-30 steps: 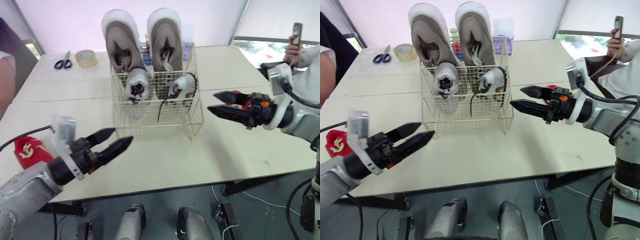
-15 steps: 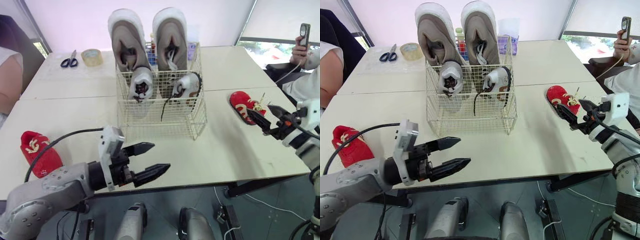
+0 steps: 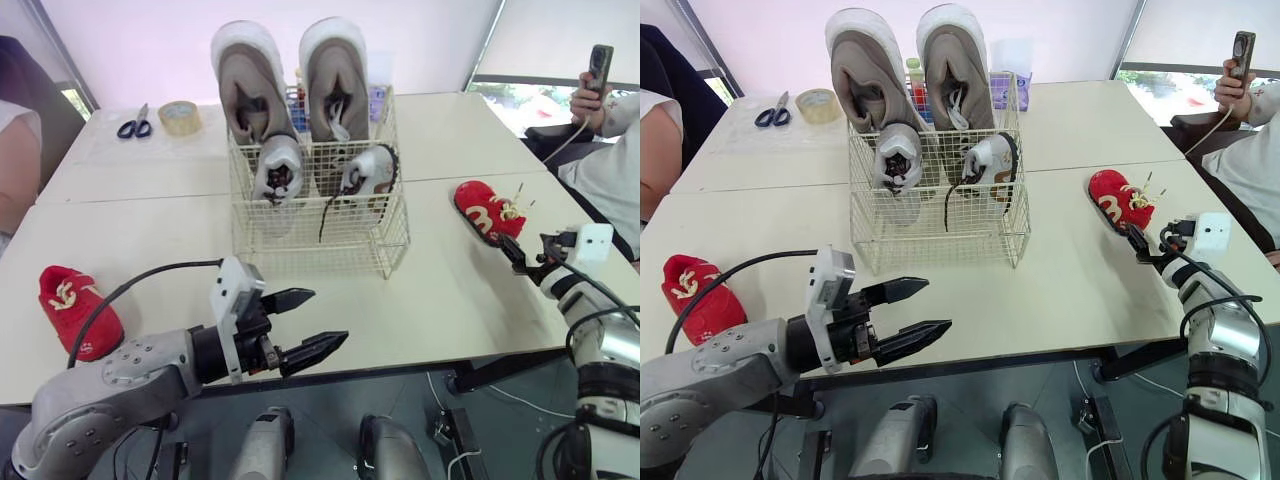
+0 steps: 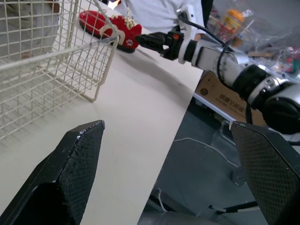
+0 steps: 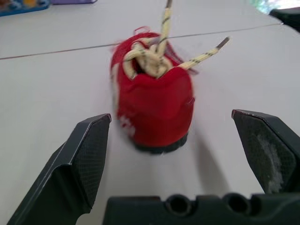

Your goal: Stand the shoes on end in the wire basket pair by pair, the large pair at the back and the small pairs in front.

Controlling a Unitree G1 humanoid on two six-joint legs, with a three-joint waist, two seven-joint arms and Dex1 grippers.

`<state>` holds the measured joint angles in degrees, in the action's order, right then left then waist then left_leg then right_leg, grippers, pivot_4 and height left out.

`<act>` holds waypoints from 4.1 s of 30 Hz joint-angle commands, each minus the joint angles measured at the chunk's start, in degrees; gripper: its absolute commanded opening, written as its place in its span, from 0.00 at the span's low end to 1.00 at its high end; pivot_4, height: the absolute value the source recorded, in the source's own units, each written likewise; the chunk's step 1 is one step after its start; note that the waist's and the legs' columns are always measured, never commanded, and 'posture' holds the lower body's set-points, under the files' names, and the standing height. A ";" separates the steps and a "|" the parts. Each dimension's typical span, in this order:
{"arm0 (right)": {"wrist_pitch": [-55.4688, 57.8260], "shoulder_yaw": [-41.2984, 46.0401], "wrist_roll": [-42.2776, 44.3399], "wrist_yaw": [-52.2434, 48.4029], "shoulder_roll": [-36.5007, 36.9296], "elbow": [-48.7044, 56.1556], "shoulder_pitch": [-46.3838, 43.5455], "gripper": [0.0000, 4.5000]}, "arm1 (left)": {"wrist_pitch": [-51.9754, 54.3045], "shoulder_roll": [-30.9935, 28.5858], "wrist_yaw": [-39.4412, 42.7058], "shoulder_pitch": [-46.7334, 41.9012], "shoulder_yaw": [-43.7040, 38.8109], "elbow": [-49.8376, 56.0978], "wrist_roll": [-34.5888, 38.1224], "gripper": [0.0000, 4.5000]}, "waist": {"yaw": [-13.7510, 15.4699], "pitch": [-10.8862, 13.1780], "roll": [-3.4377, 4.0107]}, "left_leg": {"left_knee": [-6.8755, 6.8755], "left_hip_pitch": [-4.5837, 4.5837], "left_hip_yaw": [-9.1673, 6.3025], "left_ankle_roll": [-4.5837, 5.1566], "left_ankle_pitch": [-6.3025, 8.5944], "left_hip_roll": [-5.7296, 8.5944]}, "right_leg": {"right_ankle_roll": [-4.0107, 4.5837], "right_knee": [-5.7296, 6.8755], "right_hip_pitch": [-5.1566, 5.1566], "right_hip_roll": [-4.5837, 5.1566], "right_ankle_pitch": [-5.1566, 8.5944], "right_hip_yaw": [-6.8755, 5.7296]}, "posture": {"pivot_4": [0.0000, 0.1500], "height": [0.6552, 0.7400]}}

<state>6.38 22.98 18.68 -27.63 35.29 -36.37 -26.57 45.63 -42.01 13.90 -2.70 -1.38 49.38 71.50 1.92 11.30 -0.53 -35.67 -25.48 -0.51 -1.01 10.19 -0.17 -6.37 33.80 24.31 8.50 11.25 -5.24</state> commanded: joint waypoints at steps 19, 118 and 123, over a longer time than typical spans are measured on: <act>-15.83 -3.73 -5.67 -3.32 -1.10 -31.87 -19.25 0.31 | -1.52 -1.23 -5.06 2.70 -2.92 3.62 1.70 1.00 | -1.39 0.01 0.02 | -0.15 0.06 -0.01 0.02 -0.01 0.01 | -0.02 0.28 -0.01 -0.02 -0.03 0.13 | 1.00 1.00; 18.63 -15.02 42.68 5.65 -41.83 43.04 -31.07 0.21 | -20.08 29.18 -15.44 -30.99 -11.69 -21.89 11.66 0.58 | -1.36 0.52 0.51 | -0.22 -0.08 0.00 0.00 0.05 -0.84 | 0.30 0.15 0.22 -1.13 -0.71 0.40 | 1.00 1.00; 21.85 -13.01 39.60 -7.23 -24.81 41.04 -33.35 0.21 | -10.97 14.25 -12.31 -22.01 -10.98 -14.60 7.23 0.80 | -1.22 0.53 0.54 | -0.21 -0.17 0.00 -0.01 0.06 -0.84 | 0.33 0.10 0.29 -1.13 -0.72 0.40 | 1.00 1.00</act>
<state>27.97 8.31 58.59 -29.10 7.32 2.77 -57.53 31.31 -24.85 0.21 -26.46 -12.57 31.49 80.65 0.70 11.83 0.00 -35.88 -25.69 -0.51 -1.03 10.26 -1.00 -6.01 33.86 24.61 7.38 10.52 -4.83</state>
